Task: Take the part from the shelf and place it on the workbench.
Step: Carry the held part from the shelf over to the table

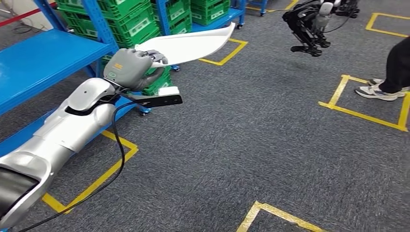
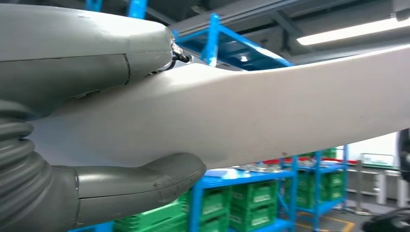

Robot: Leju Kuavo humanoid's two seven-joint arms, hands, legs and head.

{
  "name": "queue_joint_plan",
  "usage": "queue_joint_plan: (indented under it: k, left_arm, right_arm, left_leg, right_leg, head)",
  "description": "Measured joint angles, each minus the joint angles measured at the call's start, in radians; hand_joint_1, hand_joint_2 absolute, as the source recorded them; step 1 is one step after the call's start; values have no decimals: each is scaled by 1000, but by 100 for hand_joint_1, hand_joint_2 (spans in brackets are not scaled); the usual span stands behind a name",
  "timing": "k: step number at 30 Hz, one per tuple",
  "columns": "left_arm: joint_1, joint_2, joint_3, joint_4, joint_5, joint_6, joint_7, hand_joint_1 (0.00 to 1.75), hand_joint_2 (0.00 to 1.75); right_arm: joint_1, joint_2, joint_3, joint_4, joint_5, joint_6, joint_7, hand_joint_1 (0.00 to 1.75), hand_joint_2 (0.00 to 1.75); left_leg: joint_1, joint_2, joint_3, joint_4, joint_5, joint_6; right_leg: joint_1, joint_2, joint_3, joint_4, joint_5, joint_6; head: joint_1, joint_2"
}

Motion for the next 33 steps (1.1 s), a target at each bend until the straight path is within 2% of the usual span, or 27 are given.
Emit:
queue_joint_plan:
  k: [2, 3, 4, 5, 6, 7, 8, 9, 10, 11, 12, 13, 14, 15, 17, 19, 21, 22, 23, 25, 26, 27, 28, 29, 30, 31, 33]
  left_arm:
    - [-4, 2, 0, 4, 0, -1, -3, 175, 175]
    - [-5, 3, 0, 6, 0, -2, -4, 175, 175]
    - [-5, 3, -1, 8, 0, -3, -4, 175, 175]
    - [-5, 1, -1, 9, 0, -4, -4, 175, 175]
    - [-5, 0, -2, 11, 0, -5, -5, 175, 175]
    - [-6, -2, -2, 12, 0, -6, -5, 175, 175]
    - [-8, -3, -2, 12, 0, -8, -5, 175, 175]
    - [-9, -3, -1, 13, 0, -9, -5, 175, 175]
    - [-9, -3, -1, 14, 0, -11, -5, 175, 175]
    - [-9, -2, -2, 16, 0, -13, -5, 175, 175]
    - [-9, -2, -2, 18, 0, -15, -5, 175, 175]
    - [-10, -3, -3, 20, 1, -18, -5, 175, 175]
    - [-10, -5, -3, 22, 1, -20, -5, 175, 175]
    - [-11, -7, -3, 23, 2, -22, -5, 175, 175]
    - [-16, -9, -3, 24, 5, -23, -5, 175, 175]
    - [-23, -11, -3, 26, 7, -25, -5, 175, 175]
    - [-27, -15, -3, 29, 9, -28, -4, 175, 175]
    - [-28, -17, -2, 30, 11, -30, -4, 175, 175]
    - [-29, -19, -2, 31, 12, -31, -4, 175, 175]
    - [-31, -19, -2, 34, 14, -32, -4, 175, 175]
    - [-31, -19, -2, 37, 16, -33, -4, 175, 175]
    - [-30, -18, -2, 40, 17, -35, -4, 175, 175]
    - [-30, -18, -2, 43, 17, -37, -4, 175, 175]
    - [-30, -18, -2, 46, 18, -39, -4, 175, 175]
    - [-31, -18, -2, 47, 18, -39, -4, 175, 175]
    - [-32, -17, -1, 48, 18, -39, -4, 175, 175]
    - [-36, -15, -1, 49, 19, -39, -5, 175, 175]
  right_arm:
    - [-1, 0, 0, 0, 0, 0, -1, 0, 0]
    - [-2, 0, 0, 0, -1, 0, -1, 0, 0]
    - [-1, -1, 0, 0, -2, 0, -2, 0, 0]
    - [1, -1, 0, 0, -3, 0, -2, 0, 0]
    - [5, -1, 0, 0, -4, 0, -2, 0, 0]
    - [8, -1, 0, 0, -4, -1, -2, 0, 0]
    - [9, -2, 0, -1, -5, -1, -2, 0, 0]
    - [8, -2, 0, -1, -6, -1, -2, 0, 0]
    - [5, -2, 0, -1, -7, -2, -2, 0, 0]
    - [3, -2, 0, -1, -8, -2, -3, 0, 0]
    - [1, -2, 0, -1, -9, -2, -3, 0, 0]
    - [2, -2, 0, -1, -10, -2, -4, 0, 0]
    - [3, -2, 0, -1, -11, -2, -5, 0, 0]
    - [3, -3, 0, -1, -12, -2, -6, 0, 0]
    - [2, -4, 0, -1, -14, -1, -7, 0, 0]
    - [-1, -4, 0, -1, -15, -1, -9, 0, 0]
    - [-1, -4, 0, -2, -16, -1, -10, 0, 0]
    - [0, -5, 0, -2, -16, -1, -11, 0, 0]
    - [0, -5, 0, -3, -17, -1, -12, 0, 0]
    - [-2, -6, 0, -4, -17, -1, -14, 0, 0]
    - [-4, -6, 0, -4, -16, -1, -15, 0, 0]
    - [-5, -6, 0, -4, -16, 0, -15, 0, 0]
    - [-4, -6, 0, -4, -15, 0, -16, 0, 0]
    - [-3, -6, 0, -4, -14, 0, -16, 0, 0]
    - [-2, -6, 0, -4, -13, 0, -16, 0, 0]
    - [-1, -6, 0, -4, -12, 0, -16, 0, 0]
    - [-2, -6, 0, -4, -11, 0, -16, 0, 0]
  left_leg:
    - [10, -54, 55, -121, 47, -1]
    - [13, -74, 69, -153, 53, 1]
    - [13, -81, 71, -164, 51, 4]
    - [12, -69, 71, -166, 52, 11]
    - [12, -55, 71, -168, 55, 19]
    - [12, -42, 71, -170, 58, 27]
    - [12, -28, 72, -172, 61, 34]
    - [9, -14, 72, -173, 61, 38]
    - [6, -1, 72, -173, 61, 41]
    - [4, 14, 72, -173, 60, 43]
    - [2, 29, 73, -173, 60, 43]
    - [1, 43, 73, -172, 59, 44]
    - [0, 57, 75, -172, 58, 43]
    - [-1, 70, 77, -172, 56, 41]
    - [-6, 92, 81, -171, 50, 34]
    - [-12, 112, 84, -172, 47, 25]
    - [-11, 127, 88, -174, 43, 15]
    - [-9, 116, 87, -168, 34, 10]
    - [-7, 93, 77, -145, 16, 5]
    - [-4, 37, 29, -37, -44, 1]
    - [-4, 24, -6, 33, -74, 0]
    - [-4, 19, -33, 87, -90, 0]
    - [-4, 18, -47, 107, -85, 0]
    - [-3, 17, -44, 95, -64, 0]
    - [-1, 12, -24, 48, -30, -1]
    - [3, -7, 7, -20, 8, -2]
    - [12, -49, 58, -133, 46, -2]
  right_leg:
    - [0, 28, -8, 3, 5, 11]
    - [-1, 40, -14, 2, 8, 18]
    - [-3, 52, -19, 0, 13, 26]
    - [-7, 64, -24, -5, 18, 34]
    - [-8, 59, -28, -7, 21, 40]
    - [-6, 35, -37, 3, 14, 45]
    - [-3, -1, -53, 33, -3, 49]
    - [0, -44, -78, 87, -33, 51]
    - [1, -74, -110, 155, -67, 53]
    - [1, -87, -140, 223, -95, 54]
    - [1, -92, -159, 268, -111, 54]
    - [1, -94, -158, 275, -108, 54]
    - [2, -97, -135, 241, -88, 52]
    - [4, -108, -94, 175, -59, 49]
    - [13, -151, -19, 49, -22, 39]
    - [19, -165, 1, 7, -17, 25]
    - [17, -138, -1, 4, -11, 13]
    - [15, -126, -1, 2, -9, 7]
    - [12, -114, -1, -1, -6, 2]
    - [8, -90, -1, -4, -2, -5]
    - [7, -76, -1, -4, -2, -6]
    - [6, -61, -2, -4, -1, -7]
    - [5, -46, -2, -4, -1, -6]
    - [3, -29, -2, -4, 0, -5]
    - [1, -15, -2, -3, 2, -3]
    - [-1, 0, -3, -3, 3, 2]
    - [-2, 27, -11, 0, 7, 13]
  head:
    - [0, 0]
    - [0, 0]
    - [-1, 0]
    - [-1, 0]
    - [-1, 0]
    - [3, 0]
    - [7, 0]
    - [11, 0]
    - [14, 0]
    - [15, 0]
    - [14, 0]
    - [15, 0]
    - [15, 0]
    - [15, 0]
    - [14, 0]
    - [13, 0]
    - [12, 0]
    - [12, 0]
    - [12, 0]
    - [10, 0]
    - [9, 0]
    - [8, 0]
    - [8, 0]
    - [8, 0]
    - [8, 0]
    - [8, 0]
    - [8, 0]
